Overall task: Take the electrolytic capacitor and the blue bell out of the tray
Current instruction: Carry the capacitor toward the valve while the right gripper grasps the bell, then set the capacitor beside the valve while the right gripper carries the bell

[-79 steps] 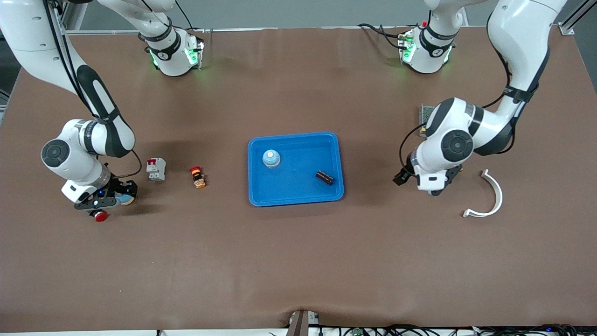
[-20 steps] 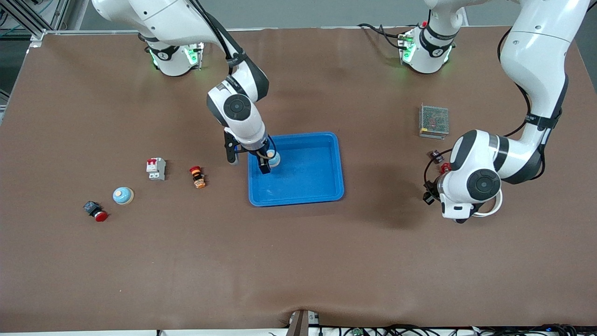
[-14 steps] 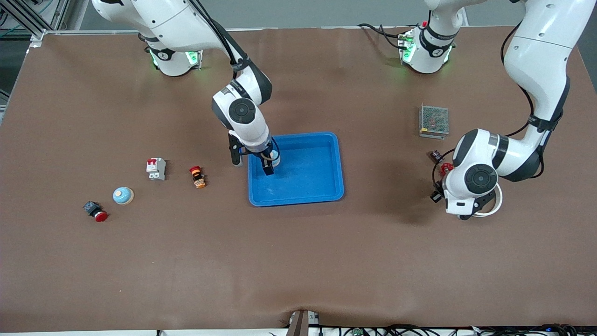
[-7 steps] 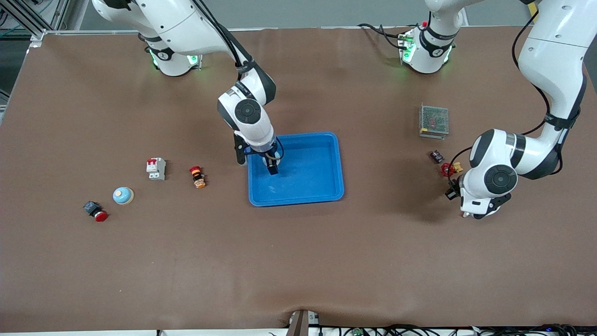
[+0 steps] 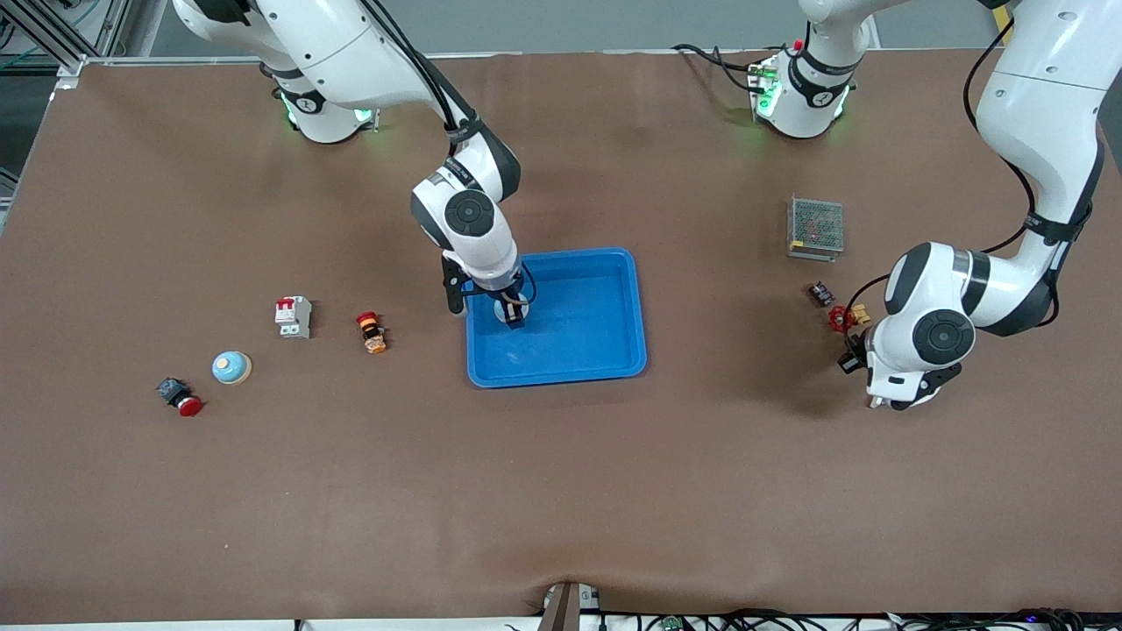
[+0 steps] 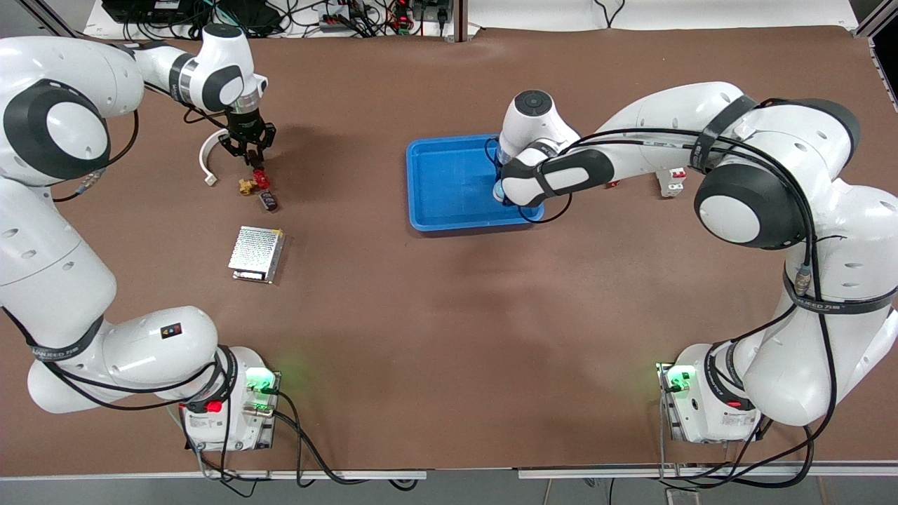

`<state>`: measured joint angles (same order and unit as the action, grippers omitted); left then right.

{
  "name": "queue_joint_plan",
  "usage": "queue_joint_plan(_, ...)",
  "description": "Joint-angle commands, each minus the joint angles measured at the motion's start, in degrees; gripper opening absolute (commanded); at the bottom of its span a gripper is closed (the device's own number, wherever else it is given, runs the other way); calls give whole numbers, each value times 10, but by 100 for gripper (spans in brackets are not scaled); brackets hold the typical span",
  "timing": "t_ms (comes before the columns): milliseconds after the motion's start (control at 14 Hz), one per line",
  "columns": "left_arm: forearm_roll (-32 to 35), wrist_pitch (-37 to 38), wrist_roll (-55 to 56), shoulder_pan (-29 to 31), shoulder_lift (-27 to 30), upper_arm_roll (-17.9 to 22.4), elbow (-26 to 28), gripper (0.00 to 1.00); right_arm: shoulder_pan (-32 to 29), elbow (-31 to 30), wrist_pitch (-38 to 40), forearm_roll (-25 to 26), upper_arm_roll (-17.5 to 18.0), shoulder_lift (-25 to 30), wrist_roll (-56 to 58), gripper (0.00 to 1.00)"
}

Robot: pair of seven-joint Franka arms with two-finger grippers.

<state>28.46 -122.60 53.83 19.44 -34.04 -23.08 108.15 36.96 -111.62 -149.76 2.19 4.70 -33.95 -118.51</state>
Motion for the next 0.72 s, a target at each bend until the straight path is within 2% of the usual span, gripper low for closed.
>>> queue_joint_plan(0, 12, -5, -4, 8, 6, -7, 0, 100, 5, 15, 5, 34, -4, -8, 2, 18)
queue_joint_plan(72, 12, -5, -4, 8, 9, -7, -1, 100, 5, 23, 11, 38, -4, -6, 12, 0)
queue_joint_plan(430, 10, 3, 1, 5, 31, -26, -26, 100, -7, 97, 122, 39, -3, -3, 85, 0)
queue_joint_plan(501, 10, 6, -1, 5, 41, -30, -29, 100, -19, 109, 143, 38, -3, -3, 125, 0)
queue_joint_plan(645, 7, 17, -24, 6, 43, -42, -52, 100, -49, 121, 197, 37, -3, 1, 283, 0)
